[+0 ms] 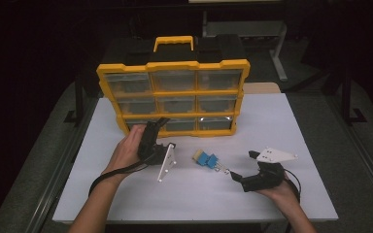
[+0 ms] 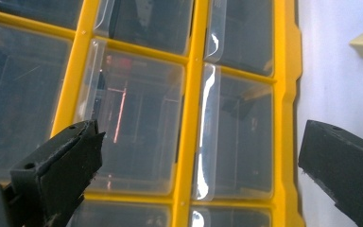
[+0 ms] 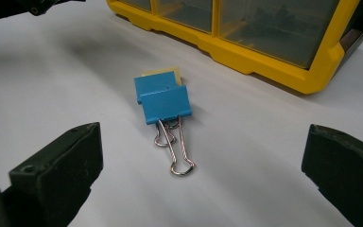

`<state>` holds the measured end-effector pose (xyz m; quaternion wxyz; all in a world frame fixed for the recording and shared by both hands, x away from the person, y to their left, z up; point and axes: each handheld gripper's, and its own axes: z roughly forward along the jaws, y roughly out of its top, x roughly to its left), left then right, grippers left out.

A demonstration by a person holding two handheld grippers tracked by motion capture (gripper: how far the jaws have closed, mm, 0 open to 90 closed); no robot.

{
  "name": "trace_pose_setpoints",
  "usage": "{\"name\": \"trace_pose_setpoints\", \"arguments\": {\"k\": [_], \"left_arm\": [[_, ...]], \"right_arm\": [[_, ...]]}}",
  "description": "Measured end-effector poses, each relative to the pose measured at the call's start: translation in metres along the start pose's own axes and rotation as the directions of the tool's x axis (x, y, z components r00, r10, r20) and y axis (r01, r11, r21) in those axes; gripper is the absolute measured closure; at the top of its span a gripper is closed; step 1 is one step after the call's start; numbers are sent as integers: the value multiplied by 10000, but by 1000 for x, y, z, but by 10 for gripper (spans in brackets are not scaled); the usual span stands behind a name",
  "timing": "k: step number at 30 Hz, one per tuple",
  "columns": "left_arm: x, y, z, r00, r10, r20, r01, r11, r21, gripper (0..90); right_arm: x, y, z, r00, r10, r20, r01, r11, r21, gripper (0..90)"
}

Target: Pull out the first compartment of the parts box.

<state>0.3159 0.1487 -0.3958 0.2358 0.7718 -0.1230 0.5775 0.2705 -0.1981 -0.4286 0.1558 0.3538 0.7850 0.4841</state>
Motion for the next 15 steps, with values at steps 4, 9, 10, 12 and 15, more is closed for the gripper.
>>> {"name": "trace_pose_setpoints", "arguments": {"k": [4,9,10,12,15], "left_arm": [[3,-3,-2,10000,3,-86,-1,9999,128,0],[7,-6,-4,9998,69,-210,-64,9997,247,0],[8,-8,-5,9996,117,-258,-110,9996,263,0],[9,-9,-5,9995,98,-314,-89,9995,309,0],[12,-12,-7,9992,11,-406,3,9994,344,0]], "right_arm": [[0,0,0,10000,10,-2,-10,10000,7,0],[0,0,0,10000,2,4,-2,10000,-3,0],[0,0,0,10000,9,4,-9,10000,1,0],[0,0,0,10000,3,-1,-3,10000,-6,0],[0,0,0,10000,12,1,-12,10000,-5,0]]}}
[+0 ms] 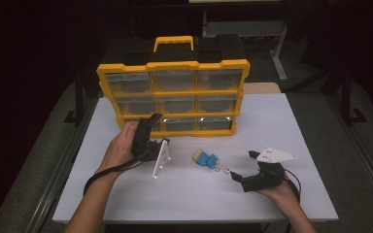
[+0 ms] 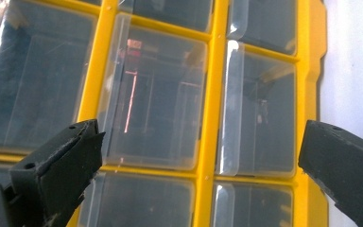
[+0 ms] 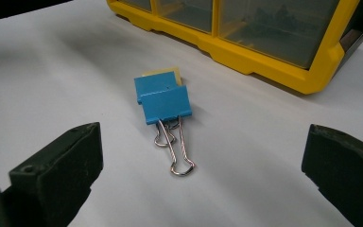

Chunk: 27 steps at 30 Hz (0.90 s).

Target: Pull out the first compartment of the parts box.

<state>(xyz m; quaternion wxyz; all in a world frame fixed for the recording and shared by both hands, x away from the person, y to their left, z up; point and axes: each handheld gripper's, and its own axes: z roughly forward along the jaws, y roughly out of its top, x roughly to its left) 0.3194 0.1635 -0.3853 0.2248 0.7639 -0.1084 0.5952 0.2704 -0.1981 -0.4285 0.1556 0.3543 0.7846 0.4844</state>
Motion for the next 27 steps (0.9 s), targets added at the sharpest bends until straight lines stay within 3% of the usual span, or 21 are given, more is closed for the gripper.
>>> {"name": "trace_pose_setpoints", "arguments": {"k": [16,27], "left_arm": [[13,-14,-8,9991,-90,-406,106,9992,395,0],[21,-21,-12,9983,79,-569,-42,9979,639,1]], "right_arm": [[0,0,0,10000,-2,-1,2,10000,-18,0],[0,0,0,10000,-10,-13,10,10000,-2,0]]}}
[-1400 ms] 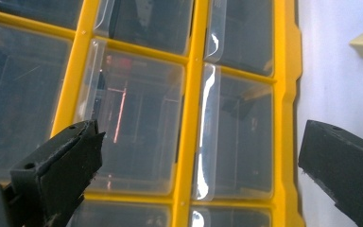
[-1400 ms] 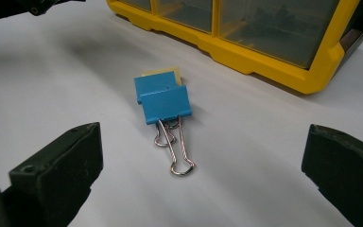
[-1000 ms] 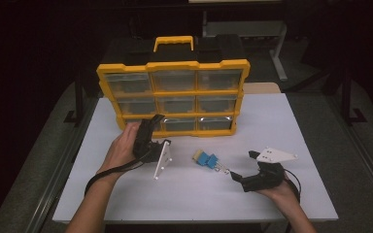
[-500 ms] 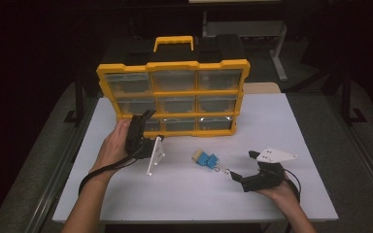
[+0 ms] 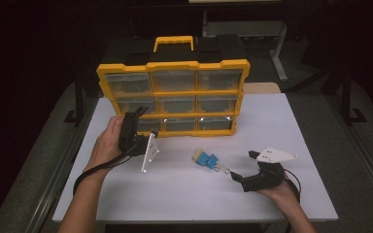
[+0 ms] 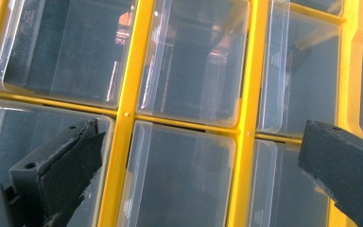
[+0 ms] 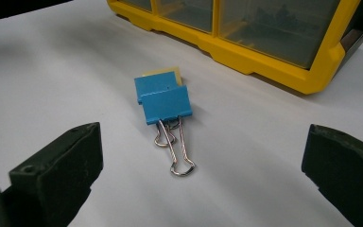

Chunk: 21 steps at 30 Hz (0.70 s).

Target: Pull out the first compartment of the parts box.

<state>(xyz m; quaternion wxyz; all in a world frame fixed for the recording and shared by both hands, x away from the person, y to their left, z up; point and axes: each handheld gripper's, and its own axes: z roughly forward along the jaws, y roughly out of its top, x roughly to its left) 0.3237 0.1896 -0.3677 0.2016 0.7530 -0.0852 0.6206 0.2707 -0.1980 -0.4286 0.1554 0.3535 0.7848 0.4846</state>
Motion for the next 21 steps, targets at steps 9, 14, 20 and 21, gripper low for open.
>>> {"name": "trace_pose_setpoints", "arguments": {"k": [9,14,20,21], "left_arm": [[10,-6,-4,9997,224,-82,-222,9996,181,1],[20,-9,-5,9991,403,-136,-399,9988,269,1],[32,-10,-6,9987,419,-305,-411,9988,263,1],[33,-10,-6,9985,431,-351,-423,9988,228,1]], "right_arm": [[0,0,0,10000,11,-10,-11,10000,27,0],[0,0,0,10000,-21,2,21,10000,32,0],[0,0,0,10000,-24,1,24,10000,33,0],[0,0,0,10000,-24,1,24,10000,33,0]]}}
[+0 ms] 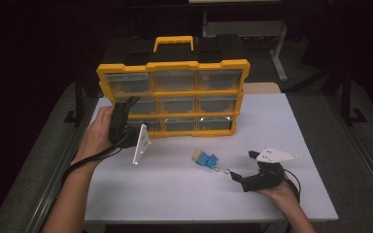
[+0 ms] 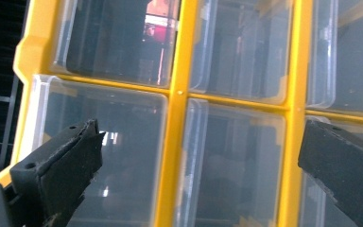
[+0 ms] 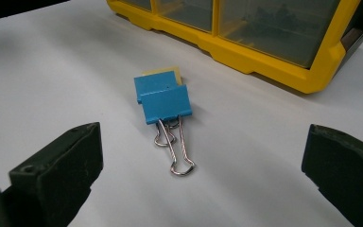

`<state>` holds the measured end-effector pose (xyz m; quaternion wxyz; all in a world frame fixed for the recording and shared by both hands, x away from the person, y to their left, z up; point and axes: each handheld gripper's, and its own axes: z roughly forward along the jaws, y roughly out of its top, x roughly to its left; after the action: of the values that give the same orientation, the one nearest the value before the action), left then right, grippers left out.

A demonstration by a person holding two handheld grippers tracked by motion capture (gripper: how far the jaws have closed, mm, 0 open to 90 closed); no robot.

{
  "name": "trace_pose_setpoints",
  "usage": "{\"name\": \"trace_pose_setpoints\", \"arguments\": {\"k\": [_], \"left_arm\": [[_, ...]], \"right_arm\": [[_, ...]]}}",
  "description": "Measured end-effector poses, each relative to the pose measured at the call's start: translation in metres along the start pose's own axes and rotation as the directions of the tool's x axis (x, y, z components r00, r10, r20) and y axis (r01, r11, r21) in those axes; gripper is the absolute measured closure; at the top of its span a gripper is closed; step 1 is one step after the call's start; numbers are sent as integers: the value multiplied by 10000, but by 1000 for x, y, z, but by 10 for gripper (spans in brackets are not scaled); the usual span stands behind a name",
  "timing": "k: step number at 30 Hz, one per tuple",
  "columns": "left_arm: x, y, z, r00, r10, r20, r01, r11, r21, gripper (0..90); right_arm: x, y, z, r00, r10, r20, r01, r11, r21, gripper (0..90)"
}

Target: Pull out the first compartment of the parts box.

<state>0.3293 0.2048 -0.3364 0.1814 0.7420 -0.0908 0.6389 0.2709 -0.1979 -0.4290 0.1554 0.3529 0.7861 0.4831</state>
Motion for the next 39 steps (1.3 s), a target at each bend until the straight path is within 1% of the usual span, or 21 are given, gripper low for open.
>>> {"name": "trace_pose_setpoints", "arguments": {"k": [2,10,13,22,23,26,28,30,32,33,34,35,36,37,39], "left_arm": [[3,0,0,10000,56,-29,-56,10000,77,1],[15,-2,1,9998,108,-177,-106,9999,98,1],[21,-3,0,9994,118,-321,-115,9999,105,1],[32,-5,-1,9988,328,-370,-319,9991,266,2],[33,-6,-1,9985,319,-455,-307,9992,256,1],[38,-6,0,9983,347,-461,-334,9990,288,2],[41,-6,0,9979,360,-536,-343,9989,333,2],[43,-7,0,9979,406,-503,-389,9987,339,51],[45,-8,0,9979,362,-545,-339,9986,411,54],[46,-8,0,9976,422,-555,-394,9980,502,55],[47,-8,1,9976,382,-578,-356,9983,455,55],[49,-8,0,9973,452,-577,-422,9978,521,56],[49,-8,1,9971,429,-631,-399,9980,487,58],[51,-8,0,9969,491,-607,-457,9973,566,60],[53,-8,1,9962,527,-696,-484,9968,630,68]], "right_arm": [[0,0,0,10000,12,-1,-12,10000,-8,0],[0,0,0,10000,36,-7,-36,10000,-12,0],[0,0,0,10000,40,-7,-40,10000,-21,0],[0,0,0,10000,62,0,-62,10000,-32,0],[0,0,0,10000,63,-2,-63,10000,-26,0],[0,0,0,10000,46,-6,-46,10000,-23,0],[0,0,0,10000,68,-9,-68,10000,-28,0],[0,0,0,10000,70,-7,-70,10000,-55,0],[0,0,-1,10000,80,-9,-80,10000,-56,0],[-1,0,0,10000,67,-7,-67,10000,-55,0],[-1,0,0,10000,67,-7,-67,10000,-55,0],[-1,0,0,10000,72,-4,-72,10000,-53,0],[-1,0,0,10000,71,-6,-71,10000,-55,0],[0,0,0,10000,80,-6,-80,10000,-56,0],[-1,0,0,10000,67,2,-67,10000,-62,0]]}}
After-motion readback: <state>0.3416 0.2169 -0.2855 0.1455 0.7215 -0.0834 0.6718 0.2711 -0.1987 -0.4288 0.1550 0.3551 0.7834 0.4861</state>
